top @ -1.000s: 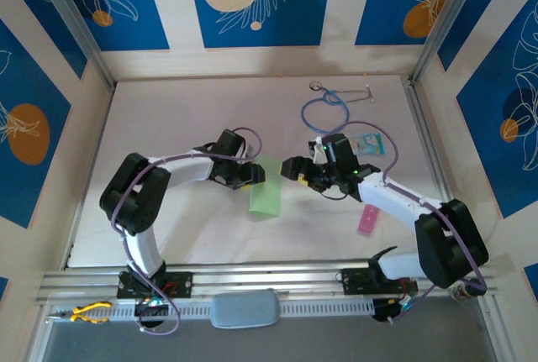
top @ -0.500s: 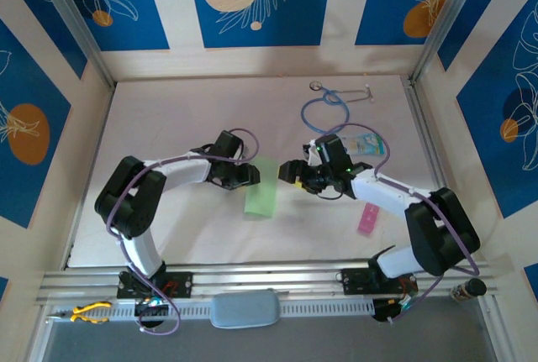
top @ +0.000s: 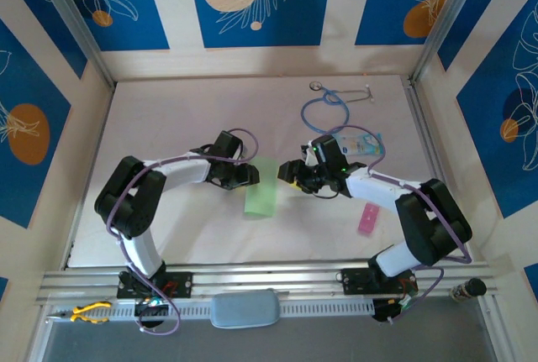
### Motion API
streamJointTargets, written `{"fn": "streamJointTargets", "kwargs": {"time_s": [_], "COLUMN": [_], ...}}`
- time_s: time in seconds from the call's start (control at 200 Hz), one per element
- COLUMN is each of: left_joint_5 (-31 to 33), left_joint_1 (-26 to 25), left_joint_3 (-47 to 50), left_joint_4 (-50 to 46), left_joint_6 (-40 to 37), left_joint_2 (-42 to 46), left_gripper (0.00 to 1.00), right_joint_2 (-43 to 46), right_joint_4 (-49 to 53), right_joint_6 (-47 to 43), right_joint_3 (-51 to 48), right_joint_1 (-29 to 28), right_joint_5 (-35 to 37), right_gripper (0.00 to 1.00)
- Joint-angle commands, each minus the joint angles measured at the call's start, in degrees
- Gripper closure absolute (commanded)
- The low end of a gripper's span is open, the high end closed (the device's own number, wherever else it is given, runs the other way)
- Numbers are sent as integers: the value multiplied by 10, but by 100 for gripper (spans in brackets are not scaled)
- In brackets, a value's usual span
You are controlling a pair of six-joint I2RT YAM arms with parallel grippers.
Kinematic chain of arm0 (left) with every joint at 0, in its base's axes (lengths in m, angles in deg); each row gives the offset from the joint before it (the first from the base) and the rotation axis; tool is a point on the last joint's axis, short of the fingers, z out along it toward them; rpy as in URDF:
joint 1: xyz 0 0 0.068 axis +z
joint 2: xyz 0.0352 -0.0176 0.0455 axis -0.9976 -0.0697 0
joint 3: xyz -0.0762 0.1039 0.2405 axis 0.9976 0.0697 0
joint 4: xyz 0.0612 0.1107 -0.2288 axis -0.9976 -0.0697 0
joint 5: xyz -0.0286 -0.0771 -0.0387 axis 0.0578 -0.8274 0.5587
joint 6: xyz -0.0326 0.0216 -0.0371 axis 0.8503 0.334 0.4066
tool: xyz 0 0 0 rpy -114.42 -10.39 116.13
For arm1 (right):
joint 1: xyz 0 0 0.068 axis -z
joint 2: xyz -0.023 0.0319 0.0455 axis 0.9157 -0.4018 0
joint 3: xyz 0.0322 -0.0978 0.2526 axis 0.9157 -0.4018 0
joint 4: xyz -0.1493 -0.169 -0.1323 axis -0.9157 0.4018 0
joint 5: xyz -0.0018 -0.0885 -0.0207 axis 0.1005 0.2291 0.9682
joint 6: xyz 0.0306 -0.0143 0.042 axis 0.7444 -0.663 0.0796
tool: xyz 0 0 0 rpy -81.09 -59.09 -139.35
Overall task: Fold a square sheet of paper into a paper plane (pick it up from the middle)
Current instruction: First fold the square sheet of paper in half at the center of the table.
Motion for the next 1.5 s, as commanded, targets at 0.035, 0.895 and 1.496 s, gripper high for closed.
{"fn": "streamJointTargets", "kwargs": {"time_s": [0.035,0.895,1.496], "left_joint_5": [-18,12,51], "left_joint_1": [7,4,-9], "left_joint_3": [-3,-17,-50], "left_joint_4": [-10,-35,-81], "left_joint_6": [-32,-29,-43], "left_joint_2": [-15,-54,-74], "left_gripper": [50,46,44], "right_joint_2": [-3,-1,-5], "right_joint_4": [8,32,37], "right_joint_6": [7,2,2], "right_joint_3": [3,5,6], "right_joint_1": [-1,1,1], "right_joint_5": [15,34,34], "right_gripper": [43,40,39]}}
